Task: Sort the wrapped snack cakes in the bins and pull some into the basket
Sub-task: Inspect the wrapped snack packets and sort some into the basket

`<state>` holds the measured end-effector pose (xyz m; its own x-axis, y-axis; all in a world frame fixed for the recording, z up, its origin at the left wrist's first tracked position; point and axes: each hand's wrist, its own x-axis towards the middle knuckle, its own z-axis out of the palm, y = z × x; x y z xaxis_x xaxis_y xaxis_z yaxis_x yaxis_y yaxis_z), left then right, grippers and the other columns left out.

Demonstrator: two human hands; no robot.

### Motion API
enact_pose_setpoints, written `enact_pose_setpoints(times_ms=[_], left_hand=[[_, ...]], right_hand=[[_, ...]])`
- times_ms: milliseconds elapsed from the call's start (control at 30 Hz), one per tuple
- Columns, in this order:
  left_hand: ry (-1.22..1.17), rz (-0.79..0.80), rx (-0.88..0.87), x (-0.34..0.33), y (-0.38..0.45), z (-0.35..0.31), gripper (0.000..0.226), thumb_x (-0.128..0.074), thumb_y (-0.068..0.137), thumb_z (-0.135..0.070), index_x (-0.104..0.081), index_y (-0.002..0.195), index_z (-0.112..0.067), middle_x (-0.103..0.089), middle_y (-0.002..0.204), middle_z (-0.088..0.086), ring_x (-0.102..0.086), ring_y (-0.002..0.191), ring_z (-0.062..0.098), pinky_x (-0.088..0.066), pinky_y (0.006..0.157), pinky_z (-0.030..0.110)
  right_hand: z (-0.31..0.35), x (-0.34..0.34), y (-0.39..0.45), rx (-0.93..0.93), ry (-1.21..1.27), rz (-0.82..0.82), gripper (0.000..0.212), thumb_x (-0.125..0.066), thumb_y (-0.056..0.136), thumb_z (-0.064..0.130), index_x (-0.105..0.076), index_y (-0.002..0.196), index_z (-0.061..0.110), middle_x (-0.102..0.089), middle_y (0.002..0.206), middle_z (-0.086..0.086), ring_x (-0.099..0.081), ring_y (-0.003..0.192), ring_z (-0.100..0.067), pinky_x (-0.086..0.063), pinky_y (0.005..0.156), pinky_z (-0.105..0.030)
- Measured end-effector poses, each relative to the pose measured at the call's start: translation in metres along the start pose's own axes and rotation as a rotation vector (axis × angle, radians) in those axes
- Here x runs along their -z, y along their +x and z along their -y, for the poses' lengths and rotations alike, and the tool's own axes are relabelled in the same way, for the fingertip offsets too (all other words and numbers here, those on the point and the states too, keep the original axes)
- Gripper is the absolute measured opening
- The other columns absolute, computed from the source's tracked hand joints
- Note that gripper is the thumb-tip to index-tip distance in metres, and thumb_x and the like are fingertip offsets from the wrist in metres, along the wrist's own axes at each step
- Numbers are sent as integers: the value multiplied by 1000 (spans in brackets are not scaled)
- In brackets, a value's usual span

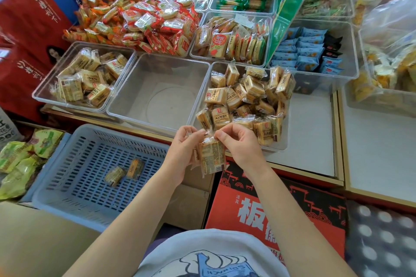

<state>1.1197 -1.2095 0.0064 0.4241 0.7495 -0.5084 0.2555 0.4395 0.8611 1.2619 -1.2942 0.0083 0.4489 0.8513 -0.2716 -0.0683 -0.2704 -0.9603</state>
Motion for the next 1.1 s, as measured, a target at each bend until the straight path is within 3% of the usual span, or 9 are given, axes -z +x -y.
enact_pose_setpoints(times_ms=[100,233,367,500,667,767,933,1033,1100], left_hand=[[17,34,-36,-3,-4,0,28,-66,95,-41,-58,115,-22,-74,109,7,-74,96,22,-64,75,41],[26,91,-14,-7,-8,0,50,-74,79,-46,-58,121,-25,-74,113,5,-73,104,23,-63,79,41],[99,87,-33,-1,-6,1,25,-68,96,-32,-63,117,-20,-77,105,5,-74,102,28,-62,86,50],[97,92,-16,-4,-6,3,24,-60,102,-34,-62,116,-14,-76,108,13,-74,99,31,-61,86,55],[98,160,-1,-9,-11,4,59,-79,73,-45,-57,122,-20,-74,114,8,-75,101,25,-62,87,52],[112,104,-26,-9,-10,8,66,-84,66,-44,-58,121,-20,-73,117,9,-75,102,24,-62,86,51],[-271,-72,131,1,0,12,69,-80,78,-41,-55,132,-4,-73,119,19,-74,103,34,-64,75,42],[-363,-157,167,5,3,14,54,-76,88,-33,-57,129,-4,-74,116,18,-75,101,32,-63,69,39],[-402,-161,189,3,2,14,47,-74,91,-31,-59,127,-5,-75,114,17,-76,99,30,-63,69,40]], right_hand=[[0,-1,-2,-4,15,-52,14,-64,100,21,-69,91,12,-70,94,-15,-66,85,-22,-59,83,-46],[2,-2,-3,25,3,-92,15,-64,100,20,-69,87,16,-69,92,-15,-66,90,-30,-58,83,-49],[3,3,-5,5,37,-102,16,-66,98,19,-72,84,13,-71,90,-15,-67,91,-33,-58,83,-52],[3,5,-6,-16,55,-99,17,-65,99,20,-73,86,13,-71,90,-15,-68,92,-34,-58,84,-53],[3,6,-4,-2,1,-92,14,-66,98,22,-75,89,17,-72,90,-10,-68,84,-20,-58,84,-43],[1,5,-3,-24,21,-79,13,-64,100,27,-75,94,22,-73,94,-7,-69,91,-20,-61,82,-40],[-7,7,-1,-115,-25,1,19,-64,100,33,-72,107,17,-73,95,1,-67,82,-8,-54,65,-15],[-9,6,0,-158,-5,12,21,-66,99,31,-70,107,12,-74,91,-3,-65,71,-7,-54,62,-18],[-10,3,1,-170,60,-24,22,-70,96,29,-69,107,10,-75,93,-7,-69,75,-11,-57,67,-23]])
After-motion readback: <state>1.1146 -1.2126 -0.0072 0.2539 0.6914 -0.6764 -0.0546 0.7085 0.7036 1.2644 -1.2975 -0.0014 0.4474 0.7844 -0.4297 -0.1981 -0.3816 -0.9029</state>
